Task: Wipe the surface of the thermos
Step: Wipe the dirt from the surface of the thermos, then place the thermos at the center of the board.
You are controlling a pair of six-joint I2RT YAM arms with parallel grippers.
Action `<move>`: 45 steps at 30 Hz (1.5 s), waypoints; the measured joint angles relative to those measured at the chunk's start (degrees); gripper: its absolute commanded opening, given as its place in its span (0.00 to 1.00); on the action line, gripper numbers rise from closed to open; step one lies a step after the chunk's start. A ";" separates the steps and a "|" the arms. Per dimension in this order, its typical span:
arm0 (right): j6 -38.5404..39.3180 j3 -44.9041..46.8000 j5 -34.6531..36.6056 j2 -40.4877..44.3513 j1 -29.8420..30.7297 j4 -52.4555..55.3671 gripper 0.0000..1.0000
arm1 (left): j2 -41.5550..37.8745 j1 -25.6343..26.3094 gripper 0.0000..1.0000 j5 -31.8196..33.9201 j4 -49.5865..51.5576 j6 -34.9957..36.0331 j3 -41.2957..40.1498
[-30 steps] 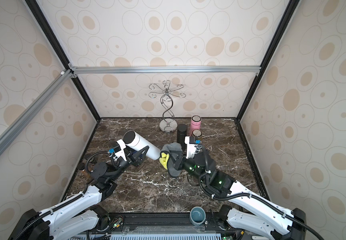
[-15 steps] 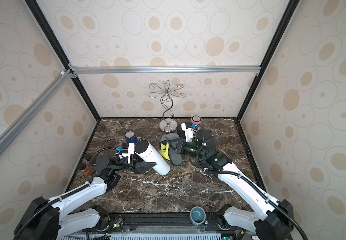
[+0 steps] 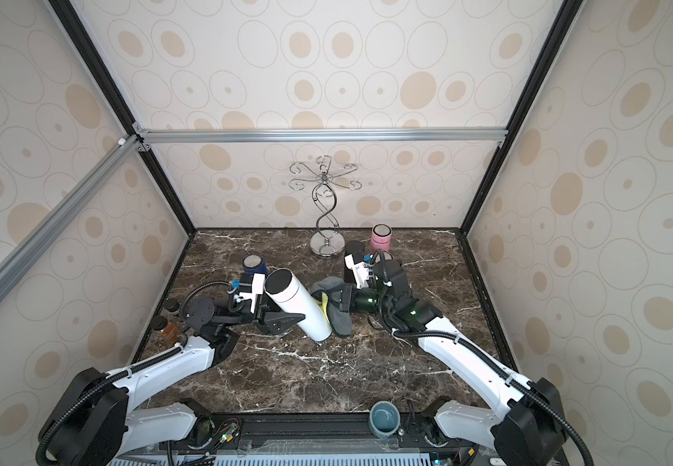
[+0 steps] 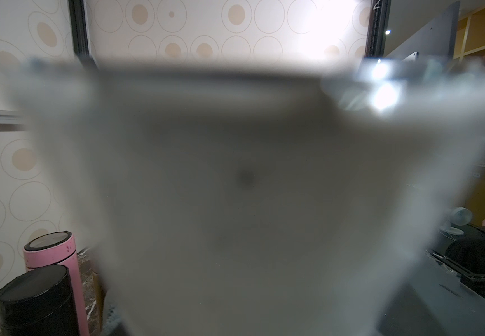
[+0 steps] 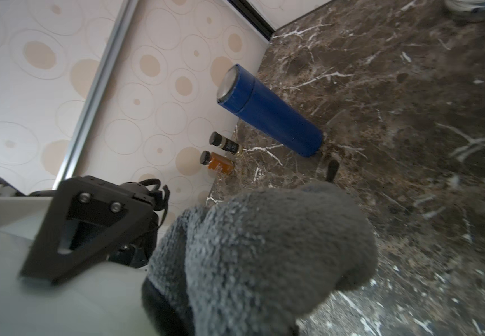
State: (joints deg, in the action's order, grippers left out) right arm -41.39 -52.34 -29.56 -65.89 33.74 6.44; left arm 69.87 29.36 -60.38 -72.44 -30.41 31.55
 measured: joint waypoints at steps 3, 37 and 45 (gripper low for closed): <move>2.73 1.03 5.64 2.97 0.02 6.03 0.00 | 0.07 -0.02 0.00 1.22 1.88 1.25 0.09; 0.72 16.68 49.13 32.94 -1.44 23.69 0.00 | 34.34 16.44 0.00 50.31 12.76 20.22 17.25; 0.74 16.68 49.77 34.32 -1.57 24.65 0.00 | 39.04 18.97 0.00 53.07 16.06 21.90 22.62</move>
State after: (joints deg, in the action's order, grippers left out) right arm -40.64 -35.66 20.21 -31.57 32.16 31.09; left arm 108.90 48.34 -7.31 -56.38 -8.51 54.17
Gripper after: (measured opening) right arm 0.095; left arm 0.658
